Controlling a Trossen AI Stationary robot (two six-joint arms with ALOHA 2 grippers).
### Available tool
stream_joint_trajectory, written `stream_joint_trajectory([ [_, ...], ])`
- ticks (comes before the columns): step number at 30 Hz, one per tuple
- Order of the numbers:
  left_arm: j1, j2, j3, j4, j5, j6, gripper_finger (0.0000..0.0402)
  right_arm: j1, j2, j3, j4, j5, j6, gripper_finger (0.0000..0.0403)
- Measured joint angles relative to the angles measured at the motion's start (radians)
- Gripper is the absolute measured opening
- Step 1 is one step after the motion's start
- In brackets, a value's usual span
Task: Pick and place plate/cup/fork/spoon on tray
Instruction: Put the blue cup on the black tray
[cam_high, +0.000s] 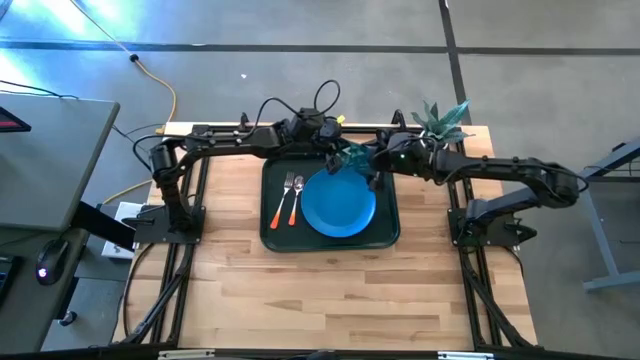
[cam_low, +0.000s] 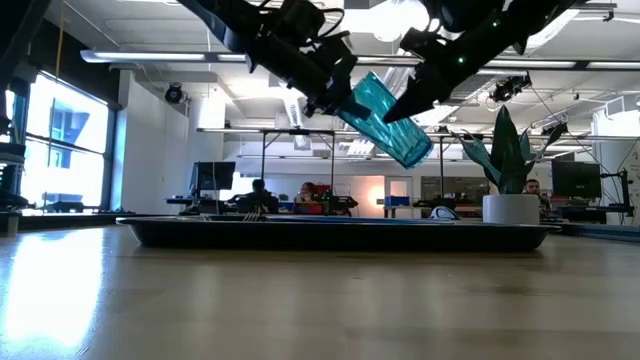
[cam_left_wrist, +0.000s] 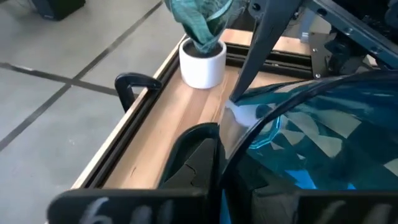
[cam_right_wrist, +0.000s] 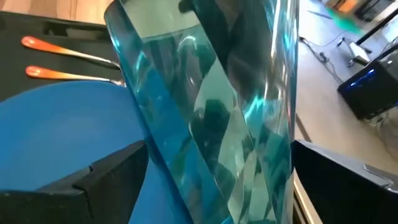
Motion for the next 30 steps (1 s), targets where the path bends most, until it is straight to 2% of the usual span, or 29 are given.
stream_joint_trajectory([
  [10,-0.005,0.006,-0.004,-0.054,-0.004,-0.001,0.0012,0.001,0.111,0.0,0.078,-0.01,0.116,0.0379],
  [17,-0.006,0.005,-0.004,-0.096,-0.028,0.025,0.0012,0.002,0.123,0.0,0.088,-0.04,0.164,0.038],
  [21,0.009,0.003,-0.002,-0.084,-0.009,0.06,0.0012,-0.003,0.122,0.0,0.111,-0.045,0.175,0.0393],
  [26,0.014,0.004,-0.002,-0.065,0.132,0.166,0.0012,-0.032,0.119,0.003,0.109,-0.121,0.171,0.0397],
  [30,0.008,0.004,0.002,-0.056,0.253,0.273,0.0011,-0.035,0.119,0.005,0.095,-0.257,0.14,0.0398],
])
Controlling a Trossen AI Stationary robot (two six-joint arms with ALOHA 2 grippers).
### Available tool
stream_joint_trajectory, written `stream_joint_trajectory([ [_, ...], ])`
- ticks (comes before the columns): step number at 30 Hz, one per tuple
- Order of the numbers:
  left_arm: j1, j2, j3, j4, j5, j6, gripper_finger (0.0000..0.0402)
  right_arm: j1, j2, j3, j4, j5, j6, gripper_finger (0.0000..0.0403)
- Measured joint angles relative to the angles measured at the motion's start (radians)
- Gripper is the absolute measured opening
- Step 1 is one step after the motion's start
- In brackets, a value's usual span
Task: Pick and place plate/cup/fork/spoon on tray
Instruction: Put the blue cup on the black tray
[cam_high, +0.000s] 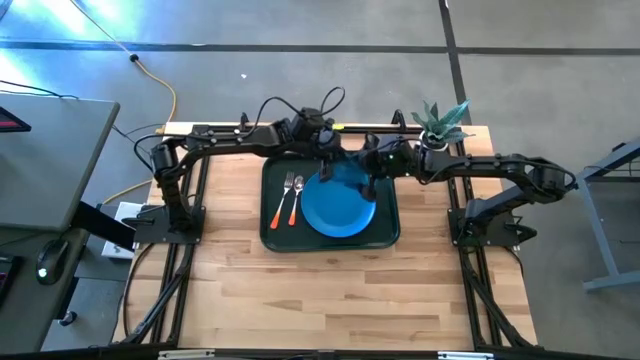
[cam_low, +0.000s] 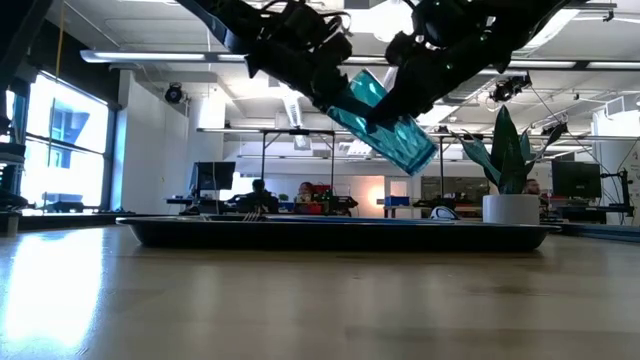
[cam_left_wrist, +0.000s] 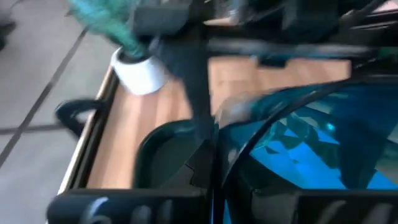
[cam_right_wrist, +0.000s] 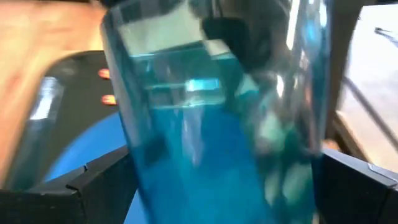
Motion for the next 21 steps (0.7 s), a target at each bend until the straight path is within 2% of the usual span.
stream_joint_trajectory([
  [3,-0.006,0.0,0.0,0.008,0.018,0.003,0.0011,0.013,0.0,0.0,0.005,-0.016,0.013,0.0395],
  [8,-0.008,0.0,-0.001,0.028,-0.008,-0.056,0.0023,0.034,0.0,0.0,0.008,0.051,0.039,0.0368],
  [13,-0.009,-0.011,-0.001,-0.01,-0.15,-0.098,0.0051,0.029,0.0,-0.028,0.06,0.082,0.051,0.0355],
  [15,-0.007,-0.027,0.0,-0.056,-0.231,-0.094,0.0066,0.012,-0.017,-0.102,0.191,0.105,0.088,0.0355],
  [17,-0.001,-0.044,0.0,-0.081,-0.299,-0.094,0.0082,-0.011,-0.028,-0.211,0.4,0.15,0.123,0.0355],
  [21,-0.003,-0.082,-0.001,-0.11,-0.364,-0.088,0.0114,-0.026,-0.035,-0.443,0.836,0.317,0.133,0.0355],
])
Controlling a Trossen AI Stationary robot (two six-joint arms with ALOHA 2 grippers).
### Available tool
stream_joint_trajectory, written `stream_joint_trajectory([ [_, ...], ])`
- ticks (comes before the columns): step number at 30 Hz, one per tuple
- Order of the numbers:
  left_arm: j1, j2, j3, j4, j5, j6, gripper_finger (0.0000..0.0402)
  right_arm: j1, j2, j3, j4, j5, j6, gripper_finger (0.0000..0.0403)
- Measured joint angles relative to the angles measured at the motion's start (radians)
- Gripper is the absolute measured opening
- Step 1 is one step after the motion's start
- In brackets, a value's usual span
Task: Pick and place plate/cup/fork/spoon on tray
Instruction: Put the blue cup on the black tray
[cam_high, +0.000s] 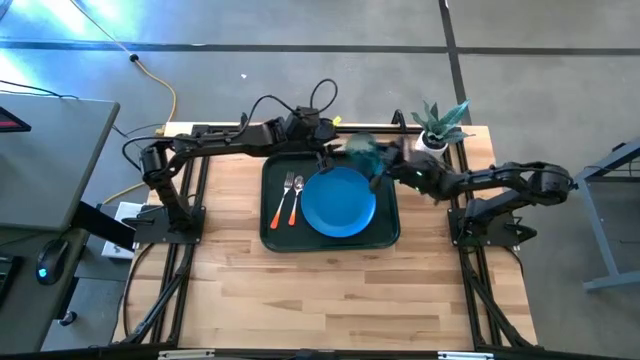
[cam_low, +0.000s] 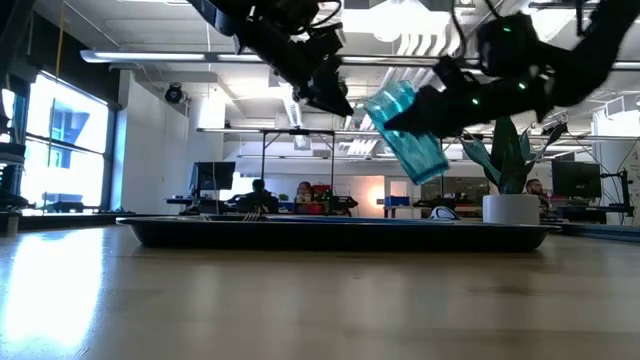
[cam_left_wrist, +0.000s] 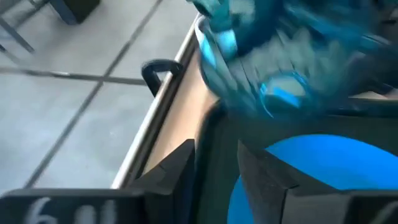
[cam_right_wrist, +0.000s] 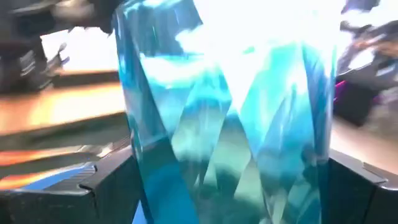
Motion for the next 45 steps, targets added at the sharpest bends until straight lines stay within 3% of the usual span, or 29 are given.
stream_joint_trajectory([
  [3,0.001,0.001,-0.004,0.046,0.067,-0.049,0.0131,0.004,0.007,-0.128,0.182,0.113,0.004,0.0355],
  [8,-0.037,0.069,-0.103,0.363,0.363,-0.162,0.0137,0.045,0.011,-0.213,0.277,0.23,0.008,0.0355],
  [11,-0.069,0.123,-0.143,0.408,0.36,-0.18,0.0133,0.059,0.016,-0.206,0.281,0.268,0.003,0.0355],
  [14,-0.072,0.172,-0.139,0.418,0.289,-0.189,0.0131,0.06,0.046,-0.166,0.269,0.311,0.003,0.0355],
  [21,-0.066,0.234,-0.142,0.255,0.217,-0.215,0.013,0.073,0.28,-0.069,0.334,0.339,0.026,0.0355],
  [25,-0.064,0.24,-0.143,0.168,0.203,-0.214,0.013,0.093,0.38,-0.069,0.538,0.433,-0.048,0.0355],
  [28,-0.065,0.239,-0.143,0.098,0.197,-0.216,0.013,0.09,0.416,-0.083,0.64,0.447,0.012,0.0355],
  [37,-0.05,0.226,-0.235,0.047,0.197,-0.245,0.013,0.119,0.532,-0.072,0.649,0.553,0.048,0.0355],
  [45,-0.051,0.192,-0.305,0.053,0.196,-0.281,0.013,0.119,0.627,0.032,0.652,0.532,0.079,0.0355],
])
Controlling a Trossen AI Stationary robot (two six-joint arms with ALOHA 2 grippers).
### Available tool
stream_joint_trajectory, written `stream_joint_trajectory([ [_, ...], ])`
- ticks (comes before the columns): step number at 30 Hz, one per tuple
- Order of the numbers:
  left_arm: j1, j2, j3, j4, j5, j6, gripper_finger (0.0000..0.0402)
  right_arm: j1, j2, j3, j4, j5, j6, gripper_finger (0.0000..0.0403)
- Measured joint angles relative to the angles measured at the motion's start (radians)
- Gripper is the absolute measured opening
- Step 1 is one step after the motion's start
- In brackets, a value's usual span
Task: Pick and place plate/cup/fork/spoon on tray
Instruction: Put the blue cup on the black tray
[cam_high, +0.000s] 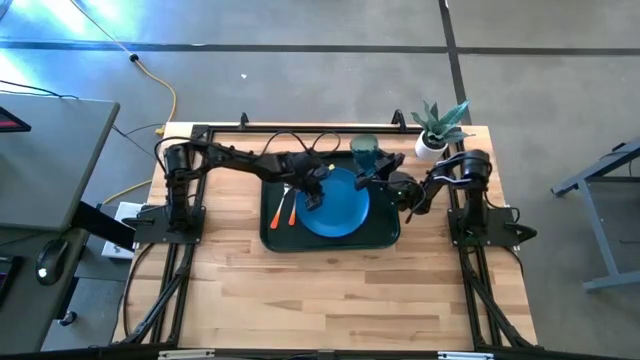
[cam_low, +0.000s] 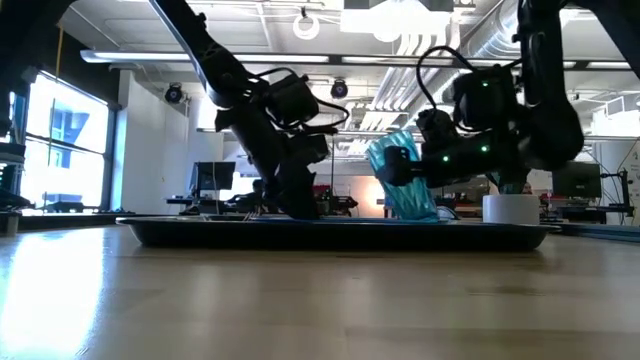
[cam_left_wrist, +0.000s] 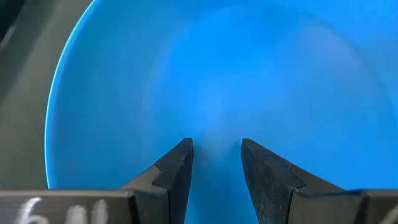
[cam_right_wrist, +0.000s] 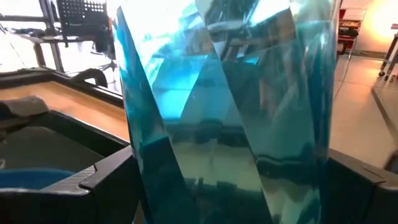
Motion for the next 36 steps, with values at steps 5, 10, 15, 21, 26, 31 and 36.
stream_joint_trajectory([
  [5,-0.015,-0.03,-0.007,-0.051,-0.004,0.007,0.013,0.02,0.023,0.041,0.009,0.046,-0.019,0.0355],
  [10,-0.026,-0.049,-0.009,-0.092,-0.004,0.015,0.013,0.027,0.026,0.031,0.016,0.094,0.015,0.0355],
  [15,-0.027,-0.048,-0.01,-0.071,-0.004,0.016,0.013,0.026,0.053,0.036,0.03,0.092,0.034,0.0355],
  [21,-0.027,-0.048,-0.01,-0.063,-0.005,0.033,0.0131,0.064,0.042,0.027,0.025,0.088,0.003,0.0379],
  [26,-0.026,-0.048,-0.01,-0.06,-0.004,0.034,0.0131,0.099,0.042,0.028,0.024,0.118,-0.039,0.0392],
  [31,-0.025,-0.048,-0.01,-0.061,-0.005,0.034,0.0132,0.119,0.041,0.027,0.014,0.209,-0.103,0.0393],
  [36,-0.026,-0.048,-0.01,-0.061,-0.008,0.035,0.0136,0.13,0.041,0.027,0.016,0.229,-0.049,0.0397],
])
